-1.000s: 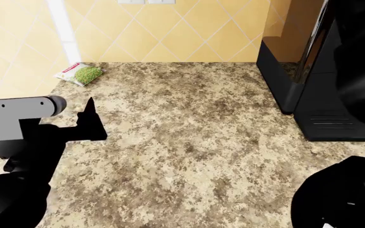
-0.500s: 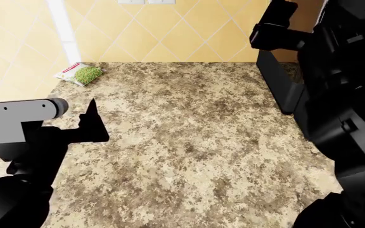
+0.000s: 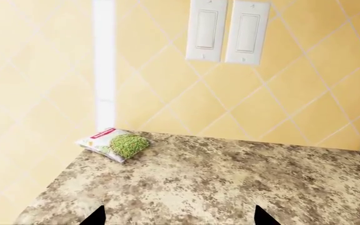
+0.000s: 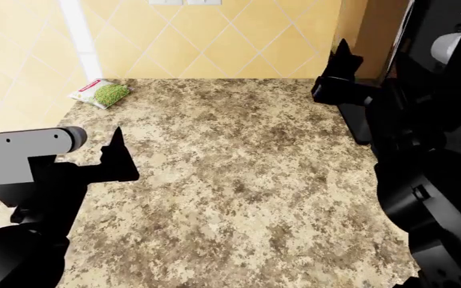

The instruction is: Pick the walnut from the counter and place it in the cabinet.

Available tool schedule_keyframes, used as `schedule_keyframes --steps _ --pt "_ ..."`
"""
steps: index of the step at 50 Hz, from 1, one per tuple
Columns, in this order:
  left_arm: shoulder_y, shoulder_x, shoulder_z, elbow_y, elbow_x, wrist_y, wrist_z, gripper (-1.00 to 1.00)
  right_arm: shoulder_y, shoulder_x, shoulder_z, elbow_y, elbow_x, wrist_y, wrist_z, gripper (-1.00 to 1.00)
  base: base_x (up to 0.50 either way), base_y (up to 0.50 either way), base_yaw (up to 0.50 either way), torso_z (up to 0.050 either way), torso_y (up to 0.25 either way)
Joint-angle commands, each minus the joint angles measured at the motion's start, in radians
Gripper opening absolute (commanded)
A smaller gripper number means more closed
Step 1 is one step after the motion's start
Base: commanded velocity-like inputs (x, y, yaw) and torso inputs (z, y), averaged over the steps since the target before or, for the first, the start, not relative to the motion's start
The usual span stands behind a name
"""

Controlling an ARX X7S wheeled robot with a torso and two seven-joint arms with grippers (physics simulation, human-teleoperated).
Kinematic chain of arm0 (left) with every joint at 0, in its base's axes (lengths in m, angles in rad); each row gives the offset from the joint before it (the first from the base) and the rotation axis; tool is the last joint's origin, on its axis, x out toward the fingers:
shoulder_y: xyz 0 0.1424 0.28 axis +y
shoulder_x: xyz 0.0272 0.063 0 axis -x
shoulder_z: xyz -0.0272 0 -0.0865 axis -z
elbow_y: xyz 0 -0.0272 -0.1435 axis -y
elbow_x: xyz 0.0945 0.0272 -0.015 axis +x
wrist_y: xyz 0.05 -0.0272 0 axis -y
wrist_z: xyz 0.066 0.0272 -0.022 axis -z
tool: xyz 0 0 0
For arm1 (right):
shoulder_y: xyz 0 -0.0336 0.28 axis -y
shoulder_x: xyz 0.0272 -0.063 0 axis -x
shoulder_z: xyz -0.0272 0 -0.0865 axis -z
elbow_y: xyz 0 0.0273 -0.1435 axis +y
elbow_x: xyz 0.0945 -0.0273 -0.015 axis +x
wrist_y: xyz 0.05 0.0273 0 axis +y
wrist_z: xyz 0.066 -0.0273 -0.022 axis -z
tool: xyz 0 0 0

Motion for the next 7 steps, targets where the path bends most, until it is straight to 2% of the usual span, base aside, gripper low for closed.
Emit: schedule_keyframes --steps 1,7 --pt "0.006 0.001 0.003 0.003 -0.003 0.005 -0.004 1.0 -0.054 0.007 0.01 -0.026 0.016 -0.002 0.009 1.0 0.0 0.0 0.0 0.0 0.0" --pt "0.006 0.0 0.007 0.001 -0.002 0.009 -0.006 1.0 -0.085 0.014 -0.001 -0.037 0.017 -0.008 0.009 1.0 0.0 0.0 0.0 0.0 0.0"
